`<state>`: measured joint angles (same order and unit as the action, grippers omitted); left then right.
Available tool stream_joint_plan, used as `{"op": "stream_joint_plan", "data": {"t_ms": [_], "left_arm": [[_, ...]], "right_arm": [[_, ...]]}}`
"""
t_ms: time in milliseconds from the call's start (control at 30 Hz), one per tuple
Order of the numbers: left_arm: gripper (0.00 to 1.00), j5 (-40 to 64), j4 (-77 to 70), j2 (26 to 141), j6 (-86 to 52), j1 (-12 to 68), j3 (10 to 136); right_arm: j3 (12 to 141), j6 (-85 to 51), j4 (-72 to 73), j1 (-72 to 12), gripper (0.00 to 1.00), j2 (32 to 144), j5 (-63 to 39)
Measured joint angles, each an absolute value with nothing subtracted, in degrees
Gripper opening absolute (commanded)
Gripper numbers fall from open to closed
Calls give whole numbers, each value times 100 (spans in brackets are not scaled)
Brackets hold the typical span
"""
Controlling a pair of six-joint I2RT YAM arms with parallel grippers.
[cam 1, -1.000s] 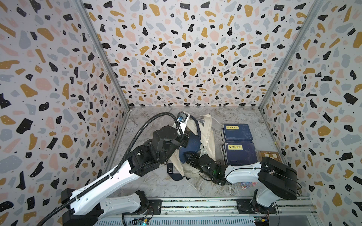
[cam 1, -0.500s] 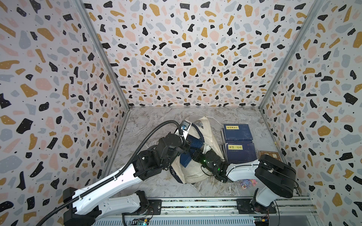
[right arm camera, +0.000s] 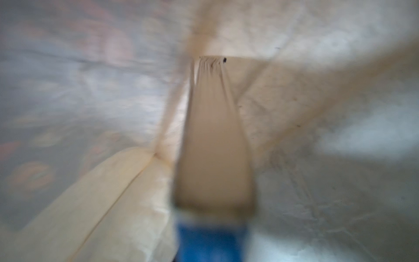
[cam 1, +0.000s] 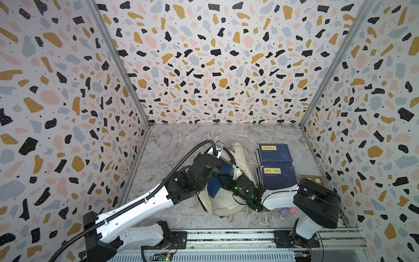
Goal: Take out the books from the canvas bag
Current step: Pick up the book from the canvas bag, then place the book on the book.
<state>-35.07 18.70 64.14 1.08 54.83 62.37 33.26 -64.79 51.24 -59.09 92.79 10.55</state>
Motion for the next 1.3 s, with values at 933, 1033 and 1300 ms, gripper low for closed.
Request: {"op": "stream_joint_plan", "data": {"t_ms": [933, 1033, 1300], "left_arm": [[0, -2606, 1841, 7341, -954, 3868, 6110], [0, -2534, 1844, 7341, -993, 3868, 6110], [0, -2276, 1839, 7332, -1020, 3865, 6069]], "right_arm": [[2858, -3837, 2683, -5828, 0, 4797, 910], [2858, -3944, 2222, -5332, 0, 4292, 1164], [2862, -4722, 1402, -2985, 0, 3841, 1041]]}}
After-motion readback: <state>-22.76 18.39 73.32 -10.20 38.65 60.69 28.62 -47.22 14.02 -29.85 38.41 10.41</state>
